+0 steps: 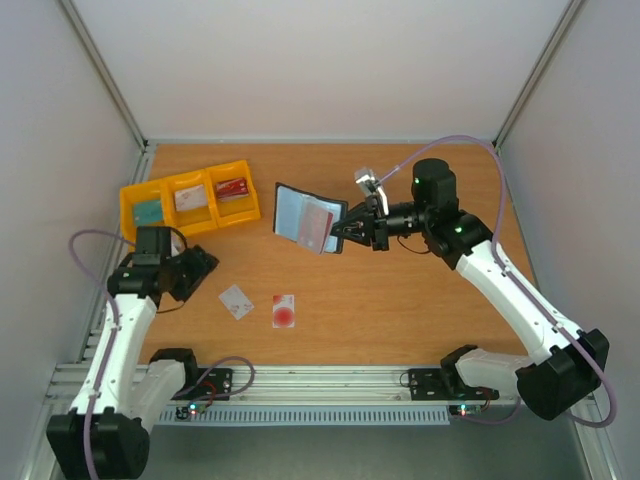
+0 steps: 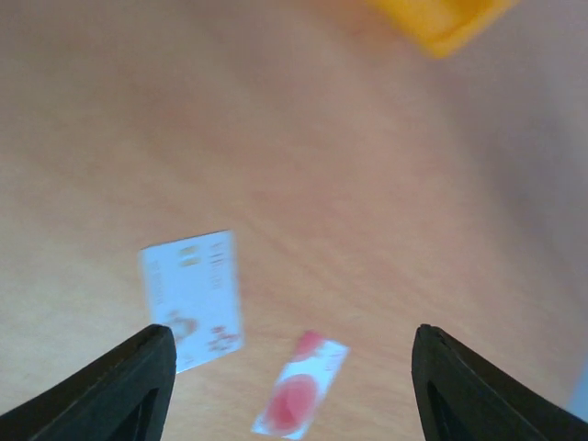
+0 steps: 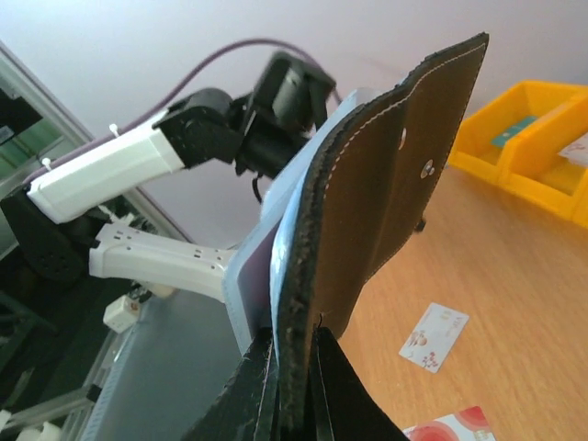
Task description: Take the credit cards out of the card holder
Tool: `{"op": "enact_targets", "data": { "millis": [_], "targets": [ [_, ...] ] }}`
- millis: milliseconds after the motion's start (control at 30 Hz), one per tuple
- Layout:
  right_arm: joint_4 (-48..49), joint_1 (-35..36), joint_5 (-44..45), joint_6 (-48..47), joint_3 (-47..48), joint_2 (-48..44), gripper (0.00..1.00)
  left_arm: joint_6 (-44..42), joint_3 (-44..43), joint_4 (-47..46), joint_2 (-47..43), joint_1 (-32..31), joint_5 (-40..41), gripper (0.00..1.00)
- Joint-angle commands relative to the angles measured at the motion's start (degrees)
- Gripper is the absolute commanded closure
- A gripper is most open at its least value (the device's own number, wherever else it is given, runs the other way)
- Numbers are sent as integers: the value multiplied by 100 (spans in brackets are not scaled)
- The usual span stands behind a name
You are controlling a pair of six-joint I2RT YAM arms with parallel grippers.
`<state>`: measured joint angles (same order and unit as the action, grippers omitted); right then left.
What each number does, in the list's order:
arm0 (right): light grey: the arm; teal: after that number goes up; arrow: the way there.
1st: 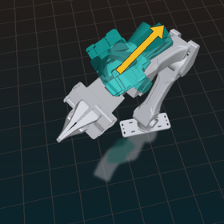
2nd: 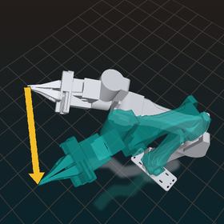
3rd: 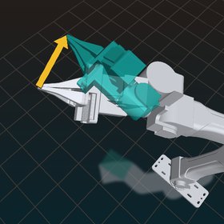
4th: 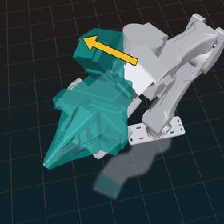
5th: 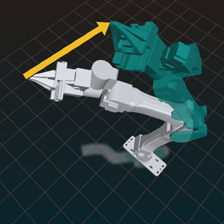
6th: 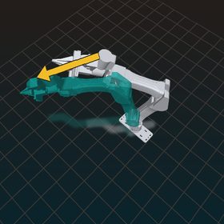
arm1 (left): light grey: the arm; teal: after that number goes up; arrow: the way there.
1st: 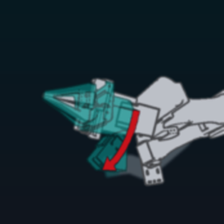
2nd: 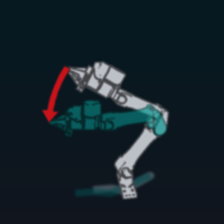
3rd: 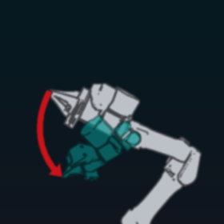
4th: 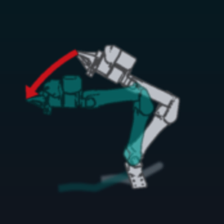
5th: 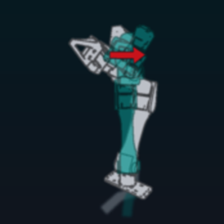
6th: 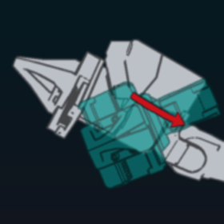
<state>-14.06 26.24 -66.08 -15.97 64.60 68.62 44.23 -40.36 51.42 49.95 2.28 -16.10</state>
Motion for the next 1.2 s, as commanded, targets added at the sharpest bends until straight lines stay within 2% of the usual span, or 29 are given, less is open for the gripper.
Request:
{"op": "enact_targets", "data": {
  "millis": [0,67,133,200,267,333,400,467,633,733,867,967,1067,1133,1167],
  "targets": [
    [-663,362,82,-597,466,193,99,-256,-422,-1299,-312,41,-1743,26],
    [-1014,567,261,-876,631,276,99,-198,-206,-3525,-518,-14,-3260,17],
    [-1256,651,369,-964,770,361,99,-169,-116,-4696,-825,-144,-3953,11],
    [-1381,683,296,-1034,866,421,99,-959,-243,-4591,-1145,-430,-4243,4],
    [-1427,745,109,-1148,892,433,99,-2377,-400,-4011,-1349,-724,-4481,1],
    [-1554,842,-301,-1334,957,477,99,-3147,-530,-3441,-1339,-1036,-4825,1],
    [-1749,975,-521,-1546,1051,535,99,-3386,-556,-3181,-1197,-1261,-5156,1],
    [-1884,1087,-589,-1693,1106,577,99,-3310,-503,-3218,-1112,-1412,-5226,1],
    [-2023,1221,-821,-1831,1238,673,99,-2995,-228,-3869,-928,-1608,-4722,1],
    [-2116,1243,-1006,-1922,1274,690,99,-2659,-74,-4387,-911,-1650,-4801,1],
    [-2085,1241,-1129,-1966,1257,629,99,-2679,-114,-4254,-884,-1677,-4968,1],
    [-2005,1244,-888,-1913,1275,706,99,-2331,-22,-4920,-965,-1796,-5352,1],
    [-2012,1243,-1012,-1908,1373,854,99,-2142,35,-5180,-956,-1872,-5298,1],
    [-1983,1240,-1023,-1902,1405,881,99,-1927,113,-5512,-936,-1914,-5309,4],
    [-1971,1243,-999,-1911,1413,883,99,-1821,138,-5619,-932,-1945,-5313,10]
  ]
}}
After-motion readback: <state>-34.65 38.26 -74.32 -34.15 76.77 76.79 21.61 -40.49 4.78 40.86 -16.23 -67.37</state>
